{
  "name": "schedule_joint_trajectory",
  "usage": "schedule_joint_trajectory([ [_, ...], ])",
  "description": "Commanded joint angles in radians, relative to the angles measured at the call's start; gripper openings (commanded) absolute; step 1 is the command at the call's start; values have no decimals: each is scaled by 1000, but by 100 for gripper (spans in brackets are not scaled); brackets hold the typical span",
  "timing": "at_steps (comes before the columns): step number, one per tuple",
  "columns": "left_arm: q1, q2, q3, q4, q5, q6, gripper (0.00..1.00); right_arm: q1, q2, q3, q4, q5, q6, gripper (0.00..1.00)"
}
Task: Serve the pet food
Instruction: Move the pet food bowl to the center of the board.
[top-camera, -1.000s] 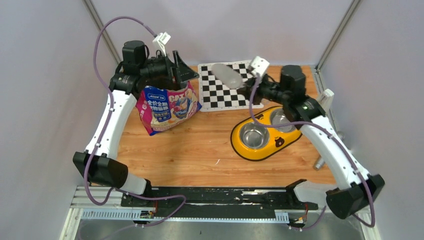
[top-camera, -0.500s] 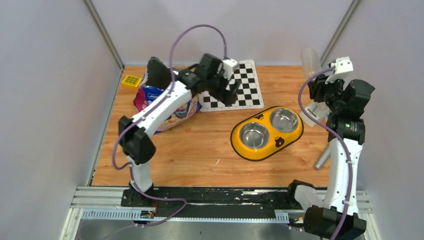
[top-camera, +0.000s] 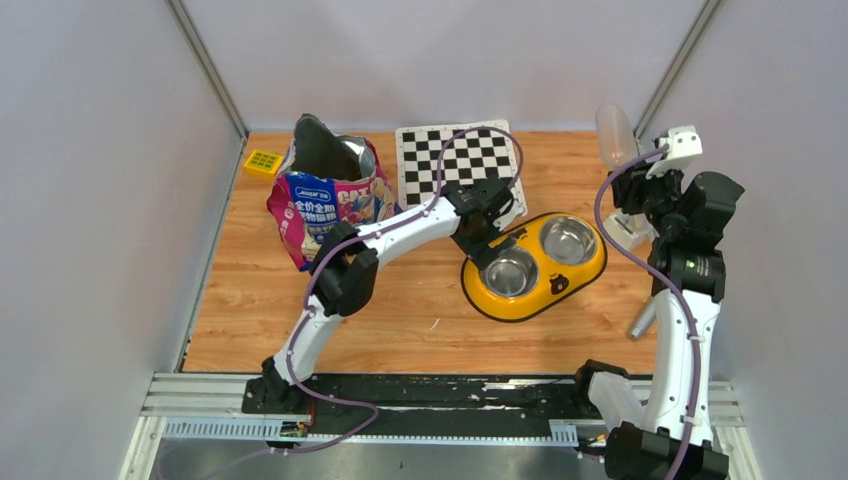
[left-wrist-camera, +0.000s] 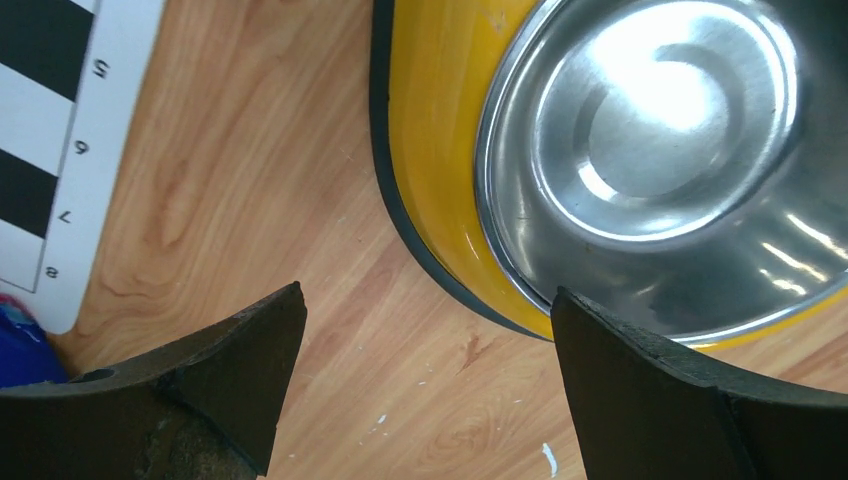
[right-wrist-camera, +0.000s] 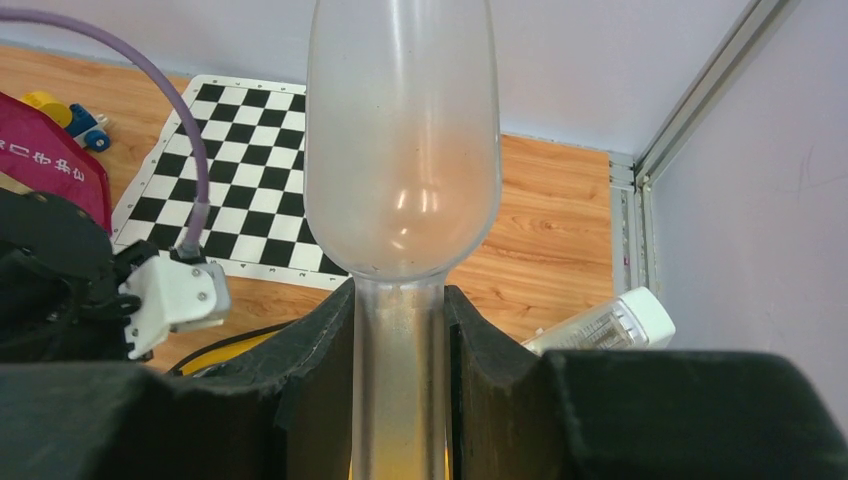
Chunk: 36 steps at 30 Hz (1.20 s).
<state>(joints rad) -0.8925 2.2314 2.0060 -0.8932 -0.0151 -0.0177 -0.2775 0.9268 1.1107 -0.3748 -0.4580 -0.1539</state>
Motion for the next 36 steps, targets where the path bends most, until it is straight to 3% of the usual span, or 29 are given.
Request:
schedule_joint_trajectory([
  [1, -11, 27, -5, -8, -41, 15, 99, 5, -44, -3, 67, -22, 14, 0],
  [7, -13, 72, -24, 15, -98, 16, 95, 16, -52, -5, 67, -33, 11, 0],
  [13, -12, 79, -42, 28, -266, 52, 89, 23, -52, -6, 66, -36, 8, 0],
  [23, 1, 109, -19, 101, -459, 131, 88, 30, -51, -2, 64, -43, 16, 0],
  [36, 55, 73, 26, 116, -515, 164, 93, 29, -38, 1, 62, -70, 24, 0],
])
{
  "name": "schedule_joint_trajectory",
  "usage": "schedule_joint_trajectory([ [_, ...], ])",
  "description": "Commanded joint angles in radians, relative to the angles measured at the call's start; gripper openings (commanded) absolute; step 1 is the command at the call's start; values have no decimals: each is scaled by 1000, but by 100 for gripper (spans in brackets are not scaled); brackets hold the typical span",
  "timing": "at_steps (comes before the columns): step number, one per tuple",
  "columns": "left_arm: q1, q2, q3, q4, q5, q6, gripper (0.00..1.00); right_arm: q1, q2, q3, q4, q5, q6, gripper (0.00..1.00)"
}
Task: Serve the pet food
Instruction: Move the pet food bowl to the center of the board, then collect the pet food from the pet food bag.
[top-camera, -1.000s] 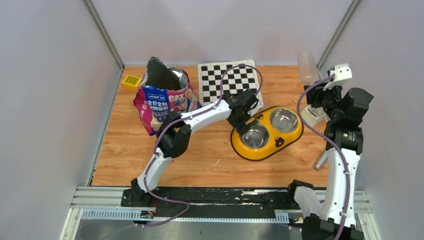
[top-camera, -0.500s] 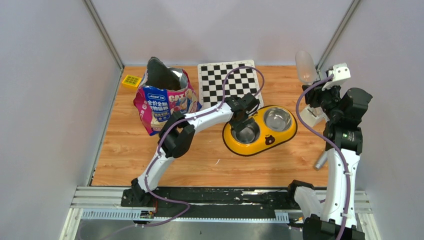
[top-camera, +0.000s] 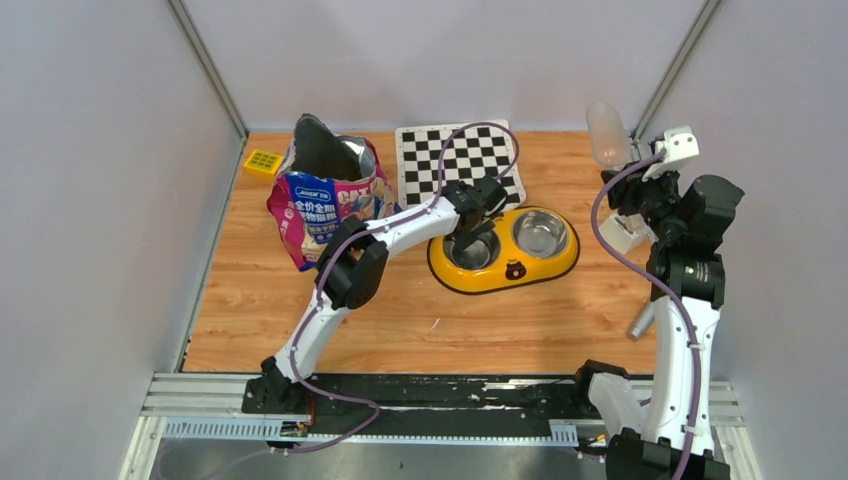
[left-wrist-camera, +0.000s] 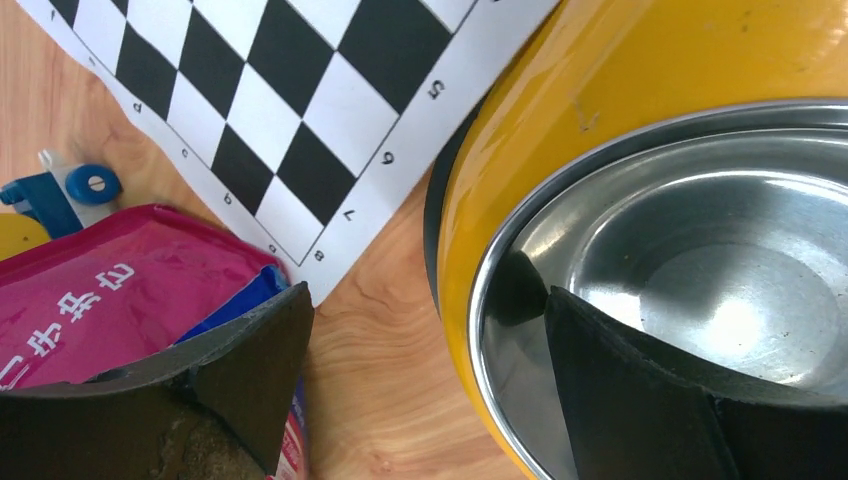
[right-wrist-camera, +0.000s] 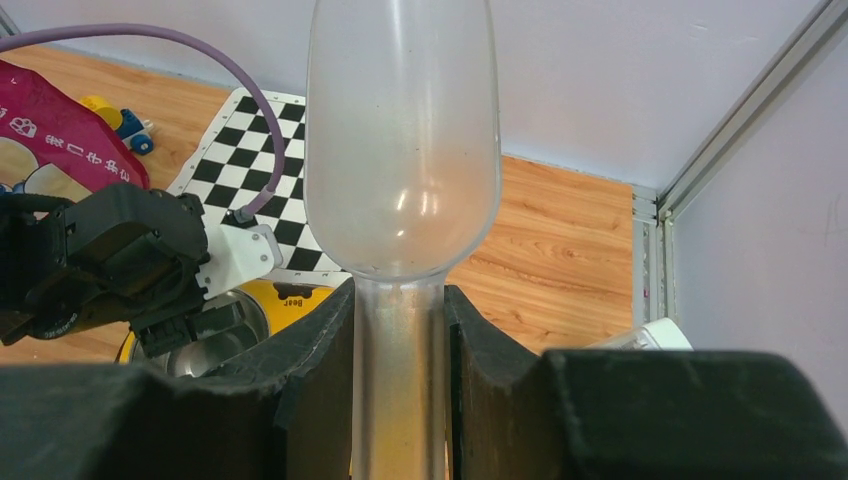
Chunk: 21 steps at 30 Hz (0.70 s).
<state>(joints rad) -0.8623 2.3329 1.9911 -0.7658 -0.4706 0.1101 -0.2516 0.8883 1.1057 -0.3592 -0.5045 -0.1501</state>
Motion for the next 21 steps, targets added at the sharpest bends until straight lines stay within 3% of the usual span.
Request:
schedule_joint_trajectory([
  [1, 25, -58, 38, -25, -21, 34, 94, 3, 2, 7, 48, -27, 20, 0],
  [8, 25, -378, -65, -124, 399, 63, 100, 4, 33, 27, 43, -100, 41, 0],
  [12, 74, -528, 20, -229, 558, 51, 100, 22, 82, 107, -13, -202, 52, 0],
  [15, 197, -571, 182, -345, 563, 30, 100, 67, 130, 217, -85, -230, 43, 0],
  [18, 358, -574, 380, -411, 462, 42, 100, 167, 180, 317, -157, -180, 2, 0],
  [21, 462, -580, 424, -397, 364, 83, 100, 328, 232, 409, -213, -76, -48, 0],
])
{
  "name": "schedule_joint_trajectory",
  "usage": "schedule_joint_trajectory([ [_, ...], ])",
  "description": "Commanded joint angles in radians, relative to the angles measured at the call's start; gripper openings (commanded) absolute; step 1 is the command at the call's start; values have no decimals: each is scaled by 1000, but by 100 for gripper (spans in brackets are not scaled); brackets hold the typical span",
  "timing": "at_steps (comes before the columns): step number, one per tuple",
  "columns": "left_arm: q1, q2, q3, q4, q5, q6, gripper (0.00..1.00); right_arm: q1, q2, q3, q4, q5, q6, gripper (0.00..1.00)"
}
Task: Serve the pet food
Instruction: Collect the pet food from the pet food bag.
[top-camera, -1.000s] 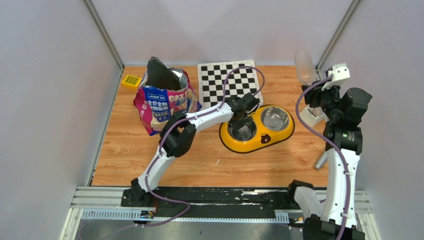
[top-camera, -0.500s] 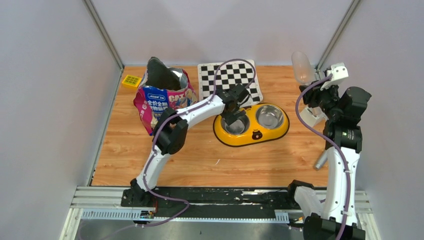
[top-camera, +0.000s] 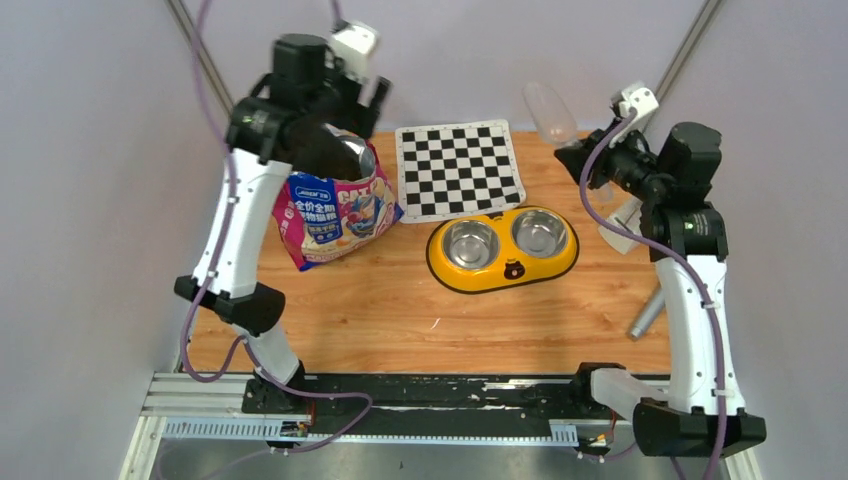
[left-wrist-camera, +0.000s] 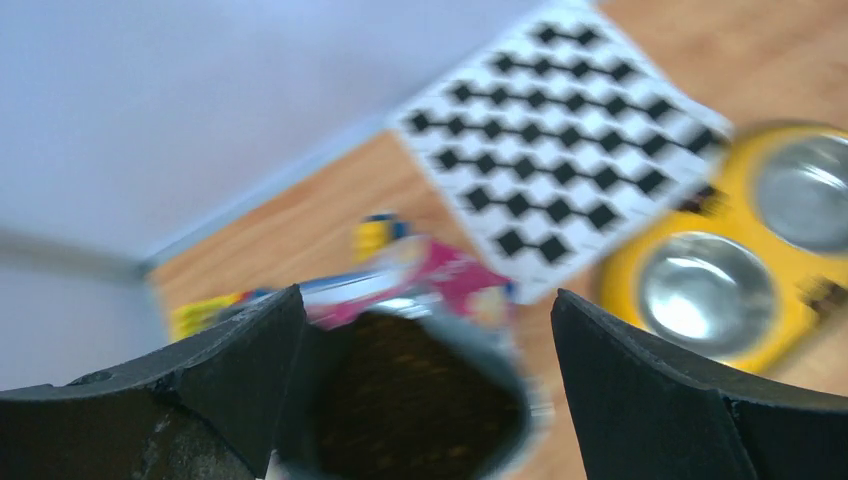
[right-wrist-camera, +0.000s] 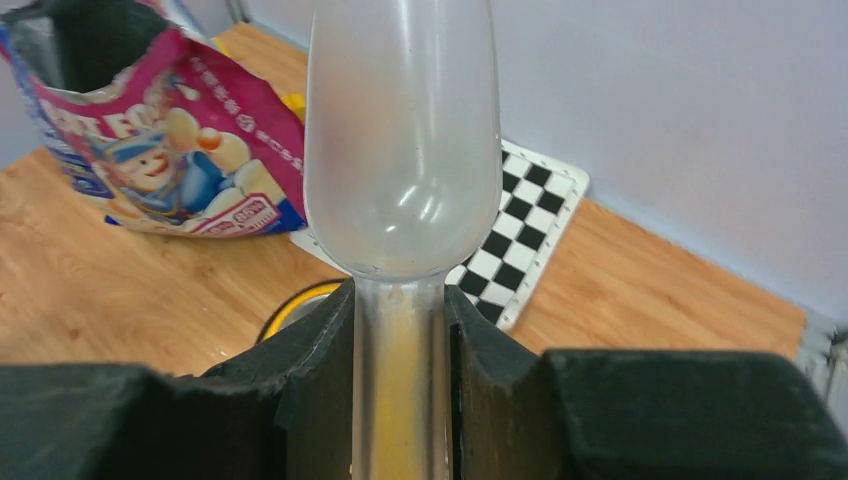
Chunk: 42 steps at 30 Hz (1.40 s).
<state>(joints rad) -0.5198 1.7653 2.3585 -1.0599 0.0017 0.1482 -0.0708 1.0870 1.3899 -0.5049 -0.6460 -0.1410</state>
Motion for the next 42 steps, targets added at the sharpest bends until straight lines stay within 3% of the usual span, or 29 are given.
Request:
schedule_joint_trajectory([
  [1, 153, -14, 52, -88, -158, 58, 100, 173, 54, 154, -81, 80, -67, 0],
  [6, 261, 13, 35, -64, -280, 95, 100, 354, 144, 247, -128, 188, -109, 0],
  [11, 364, 42, 18, -39, -247, 95, 100, 566, 204, 265, -162, 313, -193, 0],
  [20, 390, 141, 29, -93, -259, 119, 94, 854, 340, 368, -233, 471, -345, 0],
  [24, 402, 158, 24, -103, -247, 120, 81, 952, 415, 442, -235, 581, -436, 0],
  [27, 405, 159, 25, -113, -236, 122, 57, 977, 469, 512, -235, 632, -482, 0],
  [30, 405, 150, 32, -125, -216, 121, 25, 998, 515, 567, -236, 685, -527, 0],
  [34, 405, 108, 37, -146, -140, 115, 0, 1049, 547, 595, -235, 781, -610, 0],
  [42, 358, -36, -45, -171, 5, 85, 0, 1155, 564, 568, -224, 967, -735, 0],
])
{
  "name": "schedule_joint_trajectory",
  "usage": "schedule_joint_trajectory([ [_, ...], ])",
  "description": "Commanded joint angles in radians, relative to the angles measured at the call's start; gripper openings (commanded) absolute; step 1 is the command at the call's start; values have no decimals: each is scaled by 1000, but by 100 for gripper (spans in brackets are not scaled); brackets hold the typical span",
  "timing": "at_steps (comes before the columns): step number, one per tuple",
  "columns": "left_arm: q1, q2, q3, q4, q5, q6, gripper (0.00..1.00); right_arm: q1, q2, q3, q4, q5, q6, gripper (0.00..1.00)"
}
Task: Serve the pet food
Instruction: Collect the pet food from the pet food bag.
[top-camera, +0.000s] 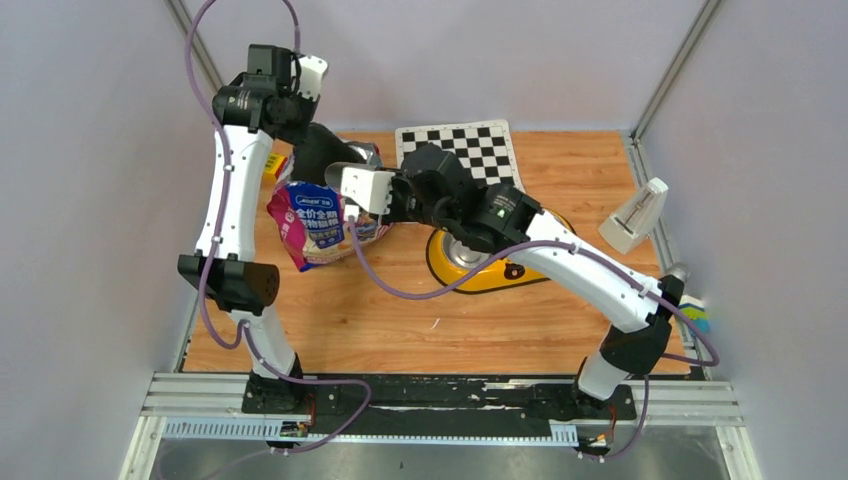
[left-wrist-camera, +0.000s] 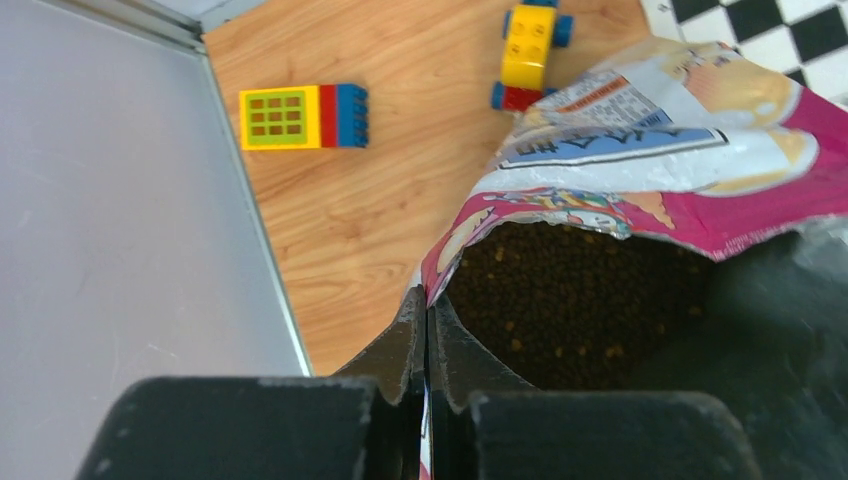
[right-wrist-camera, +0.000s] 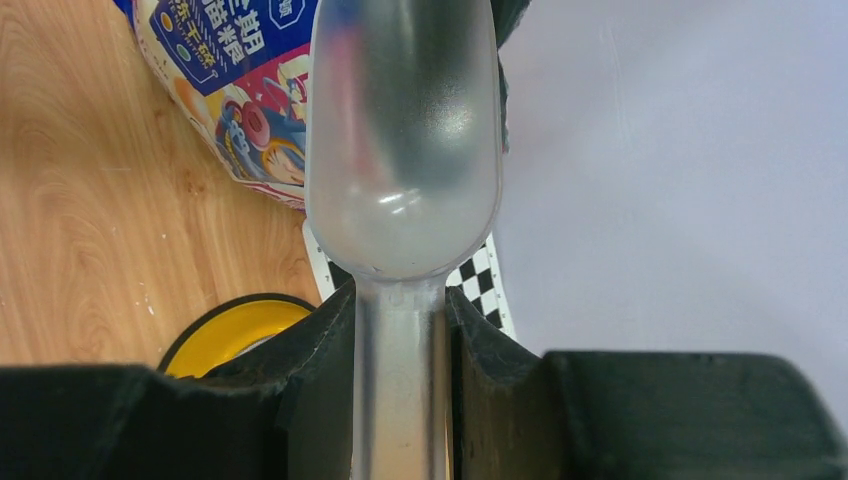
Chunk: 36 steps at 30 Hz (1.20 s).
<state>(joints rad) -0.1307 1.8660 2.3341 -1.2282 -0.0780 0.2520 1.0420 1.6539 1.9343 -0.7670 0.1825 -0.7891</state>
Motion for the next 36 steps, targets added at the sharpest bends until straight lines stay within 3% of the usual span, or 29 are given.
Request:
schedule_joint_trajectory([
  [1, -54, -164, -50, -6, 109, -19, 0, 51, -6, 17, 45, 154, -103, 0],
  [10, -220, -297, -238, -24, 167, -62, 0, 95, -7, -155, 64, 323, -216, 0],
  [15, -236, -338, -294, -23, 244, -90, 0, 116, -32, -283, 64, 380, -239, 0],
  [22, -261, -393, -341, -36, 456, -60, 0, 164, -8, -289, 76, 415, -263, 0],
  [30, -301, -414, -406, -66, 542, -27, 0, 216, 71, -334, 94, 478, -321, 0],
  [33, -315, -430, -442, -57, 521, -26, 0, 222, 86, -336, 93, 455, -283, 0],
  [36, -316, -456, -467, -34, 497, -31, 0, 200, 85, -293, 47, 354, -130, 0],
])
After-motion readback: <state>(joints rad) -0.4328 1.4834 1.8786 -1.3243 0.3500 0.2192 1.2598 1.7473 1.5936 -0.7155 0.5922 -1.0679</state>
